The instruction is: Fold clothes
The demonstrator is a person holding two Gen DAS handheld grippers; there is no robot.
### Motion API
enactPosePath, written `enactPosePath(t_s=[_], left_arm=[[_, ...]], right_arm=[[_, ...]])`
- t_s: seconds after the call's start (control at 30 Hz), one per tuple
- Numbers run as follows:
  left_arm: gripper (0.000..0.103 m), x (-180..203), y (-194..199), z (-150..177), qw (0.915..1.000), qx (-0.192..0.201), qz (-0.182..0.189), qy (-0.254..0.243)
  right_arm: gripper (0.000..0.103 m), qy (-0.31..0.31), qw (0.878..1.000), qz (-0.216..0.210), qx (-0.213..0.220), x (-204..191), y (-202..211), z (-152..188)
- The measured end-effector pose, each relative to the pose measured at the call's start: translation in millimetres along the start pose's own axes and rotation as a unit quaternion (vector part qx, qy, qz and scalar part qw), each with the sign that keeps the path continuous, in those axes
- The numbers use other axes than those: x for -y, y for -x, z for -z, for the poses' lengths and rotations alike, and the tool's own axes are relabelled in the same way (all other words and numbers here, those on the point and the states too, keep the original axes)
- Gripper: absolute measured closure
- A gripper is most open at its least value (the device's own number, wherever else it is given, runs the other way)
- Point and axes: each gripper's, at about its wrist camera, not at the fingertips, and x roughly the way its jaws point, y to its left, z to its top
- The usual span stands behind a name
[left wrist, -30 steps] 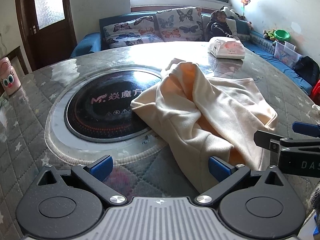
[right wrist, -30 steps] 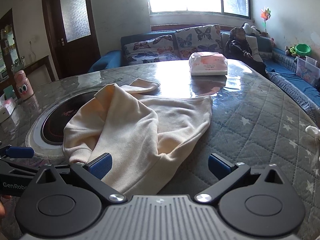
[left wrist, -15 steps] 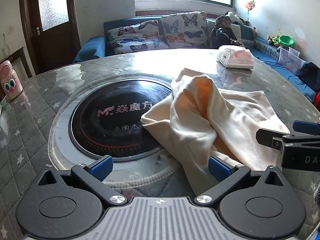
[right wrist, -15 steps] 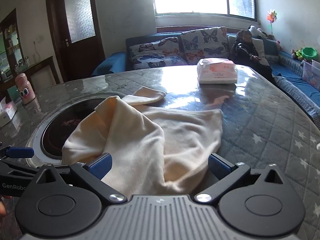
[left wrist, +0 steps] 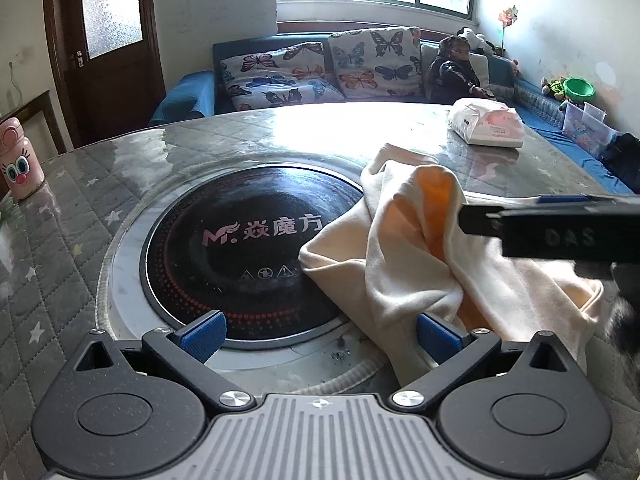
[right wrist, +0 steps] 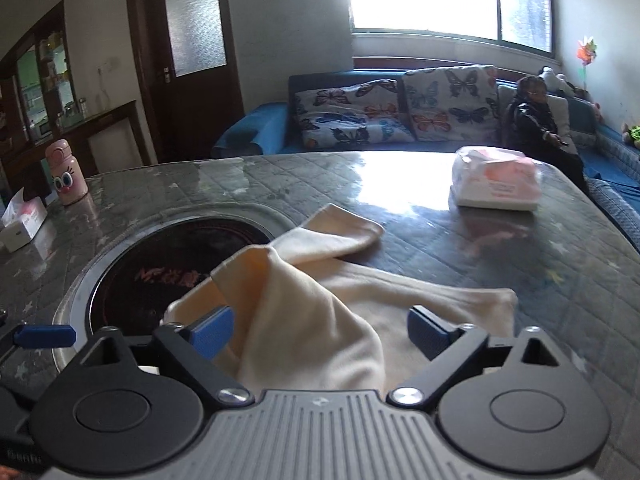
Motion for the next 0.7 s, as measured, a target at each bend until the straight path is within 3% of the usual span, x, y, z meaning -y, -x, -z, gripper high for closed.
enactPosePath(t_s=[0.2,0.3,0.37,0.47,0.7], left_arm=[[0.000,-1,-7,-4,1.0000,-0.004,-0.002,-0.001],[0.000,0,-9,-8,1.0000,-0.002,0.001,-0.004],[0.000,2,-11,-11,1.0000,0.001,0.002,-0.006],[0.000,5,-16,-18,0.9999,0.004,0.004,-0.010],[0.000,21,-27,-37,0.9986,0.029,0.011,-0.042]], right_arm=[[0.035,0.001,1.000,-0.023,-0.004,0,-19,-11],[0.052,0.005,1.000,-0.023,-0.012,2,-28,-13],[0.071,0.001,0.999,-0.033,-0.018,5,-30,-13],[0.089,-0.012,0.999,-0.038,-0.017,13,-28,-11],[0.097,-0.039,0.999,-0.015,0.022,43,7,-6]])
